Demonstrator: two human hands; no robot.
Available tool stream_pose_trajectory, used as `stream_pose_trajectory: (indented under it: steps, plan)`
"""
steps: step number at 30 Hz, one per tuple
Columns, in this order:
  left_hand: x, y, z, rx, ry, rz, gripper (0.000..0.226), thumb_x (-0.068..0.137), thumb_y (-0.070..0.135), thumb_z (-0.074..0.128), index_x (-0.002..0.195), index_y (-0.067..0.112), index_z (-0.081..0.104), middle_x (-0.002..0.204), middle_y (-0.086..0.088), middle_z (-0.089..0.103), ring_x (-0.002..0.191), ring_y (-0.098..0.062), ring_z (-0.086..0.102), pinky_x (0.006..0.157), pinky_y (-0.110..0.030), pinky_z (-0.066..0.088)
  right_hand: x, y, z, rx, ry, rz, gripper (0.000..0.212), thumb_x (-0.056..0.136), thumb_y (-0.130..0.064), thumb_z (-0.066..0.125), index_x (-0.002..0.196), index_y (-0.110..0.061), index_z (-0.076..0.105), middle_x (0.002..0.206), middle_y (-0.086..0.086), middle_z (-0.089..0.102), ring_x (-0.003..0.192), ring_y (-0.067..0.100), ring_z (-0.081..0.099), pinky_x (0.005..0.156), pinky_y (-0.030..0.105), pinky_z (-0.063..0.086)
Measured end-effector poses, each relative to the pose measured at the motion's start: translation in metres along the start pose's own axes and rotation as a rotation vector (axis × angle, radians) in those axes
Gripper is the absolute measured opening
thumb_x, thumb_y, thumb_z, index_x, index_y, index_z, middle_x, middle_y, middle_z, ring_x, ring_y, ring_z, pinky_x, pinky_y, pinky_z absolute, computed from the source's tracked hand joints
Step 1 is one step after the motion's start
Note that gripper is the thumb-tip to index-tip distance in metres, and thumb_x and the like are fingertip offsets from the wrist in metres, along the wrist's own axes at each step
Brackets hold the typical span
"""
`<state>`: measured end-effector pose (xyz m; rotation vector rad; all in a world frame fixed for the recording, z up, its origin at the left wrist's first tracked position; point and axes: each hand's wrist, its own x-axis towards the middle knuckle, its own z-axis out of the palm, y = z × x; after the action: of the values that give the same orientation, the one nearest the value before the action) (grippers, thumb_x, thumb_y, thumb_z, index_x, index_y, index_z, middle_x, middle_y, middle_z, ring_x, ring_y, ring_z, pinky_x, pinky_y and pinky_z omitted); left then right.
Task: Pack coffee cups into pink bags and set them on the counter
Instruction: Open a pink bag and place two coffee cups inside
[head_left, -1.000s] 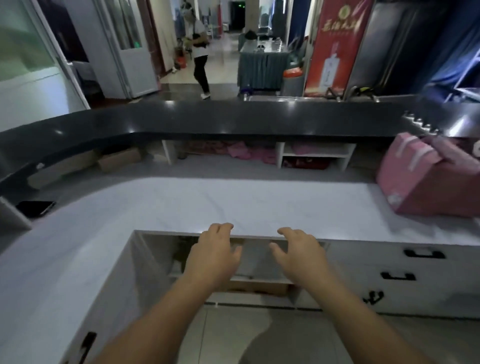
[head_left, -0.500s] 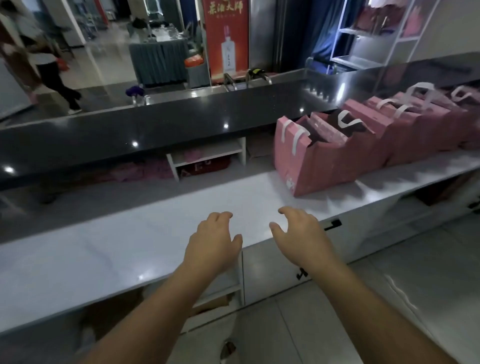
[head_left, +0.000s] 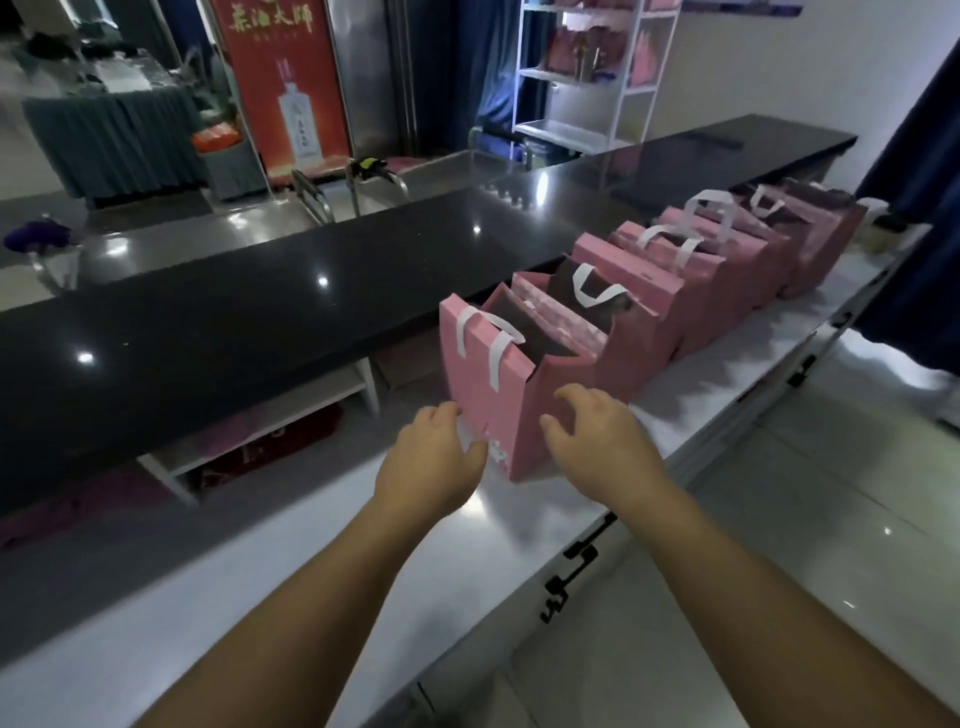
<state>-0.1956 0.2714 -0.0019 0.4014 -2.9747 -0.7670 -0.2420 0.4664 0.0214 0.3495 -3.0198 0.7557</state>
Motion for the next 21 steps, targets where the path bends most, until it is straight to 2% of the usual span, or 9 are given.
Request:
stream_pose_trajectory:
  steps: [5, 9, 14, 17, 19, 21]
  plan:
    - [0.061, 0.017, 0.014, -0.068, -0.004, -0.030, 0.060, 0.093, 0.066, 0.050, 0.138, 0.027, 0.053, 0.132, -0.001, 0.060, 0.110, -0.024, 0.063, 0.091, -0.046, 0.059, 0.054, 0.015, -0.001, 0.016, 0.038, 0.026, 0.042, 0.098, -0.037, 0.057, 0.134, -0.017, 0.059, 0.128, 0.009, 0.064, 0.118, 0.032, 0.057, 0.095, 0.044, 0.051]
    - [0.105, 0.036, 0.021, -0.109, 0.038, -0.105, 0.074, 0.086, 0.075, 0.047, 0.139, 0.024, 0.051, 0.131, -0.004, 0.059, 0.110, -0.028, 0.064, 0.088, -0.050, 0.060, 0.111, 0.024, -0.002, 0.027, 0.035, -0.013, 0.033, 0.095, -0.032, 0.059, 0.123, -0.016, 0.064, 0.121, 0.008, 0.066, 0.113, 0.032, 0.060, 0.093, 0.044, 0.052]
    - [0.147, 0.066, 0.023, -0.072, 0.068, -0.170, 0.078, 0.082, 0.070, 0.055, 0.145, 0.027, 0.039, 0.132, -0.005, 0.058, 0.108, -0.032, 0.064, 0.084, -0.050, 0.061, 0.180, 0.029, -0.003, 0.057, -0.023, -0.106, 0.035, 0.092, -0.022, 0.058, 0.125, -0.011, 0.062, 0.120, 0.013, 0.064, 0.106, 0.036, 0.061, 0.086, 0.043, 0.051]
    - [0.161, 0.080, 0.024, -0.048, 0.021, -0.273, 0.086, 0.075, 0.068, 0.063, 0.145, 0.025, 0.037, 0.137, -0.005, 0.054, 0.112, -0.033, 0.062, 0.087, -0.050, 0.060, 0.215, 0.032, 0.001, 0.042, -0.086, -0.150, 0.036, 0.090, -0.015, 0.056, 0.125, -0.009, 0.060, 0.123, 0.014, 0.063, 0.102, 0.037, 0.062, 0.081, 0.043, 0.051]
    - [0.166, 0.088, 0.025, -0.048, -0.026, -0.329, 0.092, 0.070, 0.063, 0.065, 0.146, 0.021, 0.034, 0.136, -0.007, 0.053, 0.111, -0.034, 0.062, 0.086, -0.048, 0.060, 0.235, 0.034, 0.007, 0.014, -0.151, -0.171, 0.027, 0.090, -0.014, 0.054, 0.117, -0.014, 0.058, 0.119, 0.014, 0.064, 0.095, 0.033, 0.062, 0.074, 0.039, 0.048]
    - [0.170, 0.093, 0.027, -0.052, -0.029, -0.363, 0.087, 0.069, 0.050, 0.062, 0.144, 0.016, 0.034, 0.126, -0.009, 0.057, 0.100, -0.033, 0.063, 0.075, -0.044, 0.058, 0.250, 0.035, 0.016, -0.028, -0.196, -0.203, 0.017, 0.090, -0.010, 0.054, 0.106, -0.016, 0.055, 0.130, 0.012, 0.061, 0.096, 0.032, 0.063, 0.070, 0.034, 0.043]
